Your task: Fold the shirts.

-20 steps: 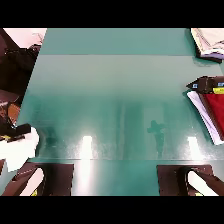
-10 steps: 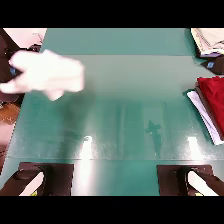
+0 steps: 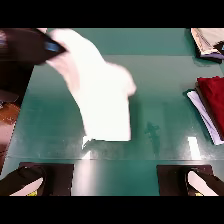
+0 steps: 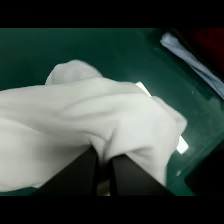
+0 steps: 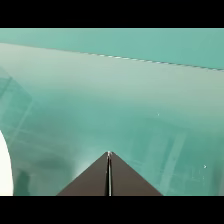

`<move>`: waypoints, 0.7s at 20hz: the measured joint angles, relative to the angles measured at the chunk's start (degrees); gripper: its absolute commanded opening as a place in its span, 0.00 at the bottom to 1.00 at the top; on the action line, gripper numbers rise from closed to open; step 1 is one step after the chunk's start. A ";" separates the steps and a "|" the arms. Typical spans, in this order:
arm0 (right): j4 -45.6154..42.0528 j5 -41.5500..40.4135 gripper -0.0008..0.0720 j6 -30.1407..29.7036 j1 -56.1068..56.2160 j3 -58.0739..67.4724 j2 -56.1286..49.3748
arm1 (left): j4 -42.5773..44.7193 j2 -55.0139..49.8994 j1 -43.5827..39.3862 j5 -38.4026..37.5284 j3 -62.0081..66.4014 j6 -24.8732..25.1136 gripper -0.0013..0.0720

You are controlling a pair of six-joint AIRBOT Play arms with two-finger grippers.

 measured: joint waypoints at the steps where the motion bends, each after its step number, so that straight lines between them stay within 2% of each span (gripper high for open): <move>1: 0.00 0.17 0.04 0.02 0.00 0.09 0.00 | -0.44 -3.30 -2.29 0.13 0.11 0.92 0.05; 2: 0.00 0.46 0.04 0.02 0.00 0.15 0.00 | -0.74 -7.02 -4.50 0.28 0.26 2.21 0.05; 3: 0.00 0.68 0.04 0.02 0.00 0.22 0.00 | -1.46 -10.43 -6.34 0.57 0.39 3.61 0.19; 4: 0.00 1.03 0.04 0.02 0.00 0.22 0.00 | -2.25 -14.03 -8.00 0.79 0.48 5.25 0.67; 5: 0.00 1.38 0.04 0.02 0.00 0.24 0.00 | -2.71 -17.18 -9.16 0.96 0.52 6.58 1.00; 7: -0.02 1.92 0.04 0.02 0.00 0.28 0.00 | -2.75 -21.84 -9.73 0.35 0.59 8.44 0.85; 10: -0.02 2.25 0.04 0.02 0.00 0.28 0.00 | -2.45 -24.22 -6.32 -3.52 0.70 9.99 0.85; 14: -0.09 2.51 0.04 0.02 0.00 0.28 0.00 | -1.68 -22.32 2.40 -8.44 -1.86 10.67 0.85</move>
